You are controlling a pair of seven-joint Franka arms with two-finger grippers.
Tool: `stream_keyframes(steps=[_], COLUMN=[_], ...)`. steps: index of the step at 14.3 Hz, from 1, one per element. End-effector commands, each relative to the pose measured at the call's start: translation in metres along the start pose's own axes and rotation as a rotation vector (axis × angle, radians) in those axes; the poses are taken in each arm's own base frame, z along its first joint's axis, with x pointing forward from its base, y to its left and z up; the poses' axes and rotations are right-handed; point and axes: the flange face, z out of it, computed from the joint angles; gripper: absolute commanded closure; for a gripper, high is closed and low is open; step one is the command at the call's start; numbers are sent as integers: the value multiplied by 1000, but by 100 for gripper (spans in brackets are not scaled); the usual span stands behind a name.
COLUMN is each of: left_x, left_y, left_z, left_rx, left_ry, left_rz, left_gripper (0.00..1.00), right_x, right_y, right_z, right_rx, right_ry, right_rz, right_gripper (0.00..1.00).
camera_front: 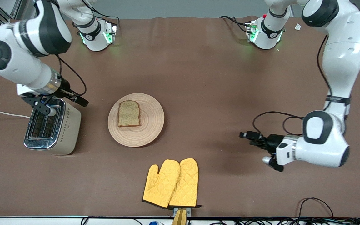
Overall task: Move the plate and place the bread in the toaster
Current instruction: 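Release the plate and withdraw the left gripper while the right gripper reaches the bread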
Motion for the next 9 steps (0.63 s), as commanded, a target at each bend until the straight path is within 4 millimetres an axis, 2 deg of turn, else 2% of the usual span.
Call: stream_keyframes(steps=[1, 2, 3, 4, 5, 6, 8, 9], left_x=[-19, -26, -36, -47, -60, -72, -97, -111], left_y=[50, 69, 91, 115, 148, 164, 181, 194], left_z=[-59, -83, -108, -128, -149, -169, -185, -202], left_rx=[290, 385, 504, 629, 722, 749, 759, 768], left_ry=[-41, -35, -39, -61, -56, -22, -40, 11], left_rz=[73, 97, 120, 138, 145, 98, -2, -78], left_gripper=[0, 0, 0, 0, 0, 0, 0, 0], right_x=[-43, -59, -67, -68, -75, -78, -84, -86], right_y=[4, -8, -17, -23, -31, -34, -37, -35], right_z=[29, 42, 51, 75, 86, 87, 97, 104], right_rx=[63, 101, 133, 129, 123, 125, 138, 141], right_ry=[29, 51, 63, 60, 58, 59, 64, 67], right_rz=[218, 280, 339, 381, 376, 367, 358, 356], right_gripper=[0, 0, 0, 0, 0, 0, 0, 0])
